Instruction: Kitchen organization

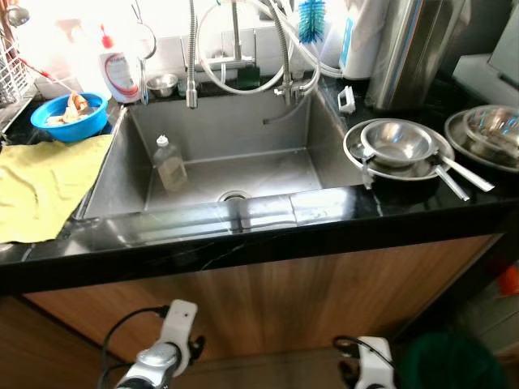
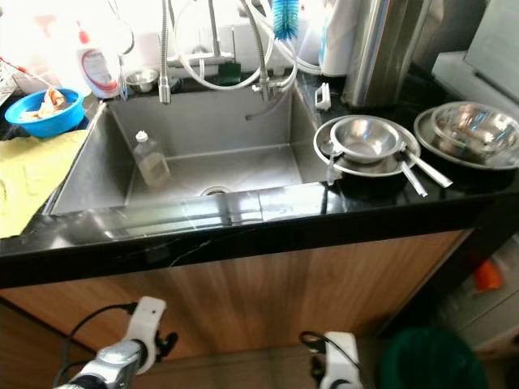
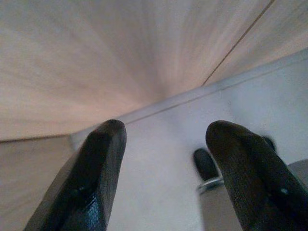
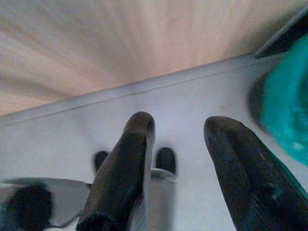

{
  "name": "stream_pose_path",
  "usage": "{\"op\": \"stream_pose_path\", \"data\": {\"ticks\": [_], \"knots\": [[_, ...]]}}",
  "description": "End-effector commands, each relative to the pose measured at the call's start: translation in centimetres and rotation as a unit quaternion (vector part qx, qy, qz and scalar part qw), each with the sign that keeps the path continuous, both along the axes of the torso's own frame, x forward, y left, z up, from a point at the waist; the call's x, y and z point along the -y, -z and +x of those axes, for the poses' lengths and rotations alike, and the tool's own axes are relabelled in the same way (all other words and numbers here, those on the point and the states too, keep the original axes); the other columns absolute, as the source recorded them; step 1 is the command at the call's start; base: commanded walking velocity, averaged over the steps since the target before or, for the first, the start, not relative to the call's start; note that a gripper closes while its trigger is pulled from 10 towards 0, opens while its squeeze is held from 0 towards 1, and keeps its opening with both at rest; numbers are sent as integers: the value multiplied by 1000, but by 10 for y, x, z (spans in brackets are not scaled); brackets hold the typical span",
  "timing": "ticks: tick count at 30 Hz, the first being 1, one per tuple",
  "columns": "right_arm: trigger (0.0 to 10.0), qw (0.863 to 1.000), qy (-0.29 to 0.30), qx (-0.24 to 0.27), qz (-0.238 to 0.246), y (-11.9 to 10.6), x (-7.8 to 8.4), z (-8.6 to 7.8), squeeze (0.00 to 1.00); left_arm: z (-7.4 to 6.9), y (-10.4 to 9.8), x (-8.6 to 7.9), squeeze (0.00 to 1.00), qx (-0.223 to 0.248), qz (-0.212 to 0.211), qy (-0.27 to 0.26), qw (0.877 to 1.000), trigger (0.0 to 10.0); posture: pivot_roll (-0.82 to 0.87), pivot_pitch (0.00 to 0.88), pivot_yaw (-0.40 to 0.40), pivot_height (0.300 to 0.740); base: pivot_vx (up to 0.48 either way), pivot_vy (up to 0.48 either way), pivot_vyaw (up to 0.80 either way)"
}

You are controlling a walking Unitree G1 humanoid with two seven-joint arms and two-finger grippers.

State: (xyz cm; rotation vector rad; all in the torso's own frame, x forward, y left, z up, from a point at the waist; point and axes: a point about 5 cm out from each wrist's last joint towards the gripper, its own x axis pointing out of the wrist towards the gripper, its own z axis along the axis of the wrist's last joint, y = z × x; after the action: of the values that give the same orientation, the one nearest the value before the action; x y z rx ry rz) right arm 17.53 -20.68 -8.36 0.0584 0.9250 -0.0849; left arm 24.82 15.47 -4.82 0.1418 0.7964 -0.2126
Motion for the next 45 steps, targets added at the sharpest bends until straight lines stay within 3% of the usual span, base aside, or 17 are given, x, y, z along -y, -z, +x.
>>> {"op": "stream_pose_path", "data": {"ticks": [1,16,29,34,45], "knots": [[10000,1000,0,4,11,0,-5,2,0,-2,1,-7,0,-2,9,-2,1000,10000,-89,0,72,740,0,0,0],[10000,1000,2,-2,20,3,-16,-2,0,-2,1,-1,0,-1,1,9,1000,10000,-86,0,79,740,0,0,0],[10000,1000,-12,11,15,-5,-45,24,0,-4,3,-1,0,-17,12,18,1000,10000,-97,0,93,740,0,0,134],[10000,1000,7,3,21,-1,-37,13,0,-5,4,-2,0,-14,11,17,1000,10000,-98,0,94,740,0,0,390],[10000,1000,5,0,22,3,-37,4,0,-7,5,-2,0,-20,4,17,1000,10000,-99,0,94,740,0,0,0]]}}
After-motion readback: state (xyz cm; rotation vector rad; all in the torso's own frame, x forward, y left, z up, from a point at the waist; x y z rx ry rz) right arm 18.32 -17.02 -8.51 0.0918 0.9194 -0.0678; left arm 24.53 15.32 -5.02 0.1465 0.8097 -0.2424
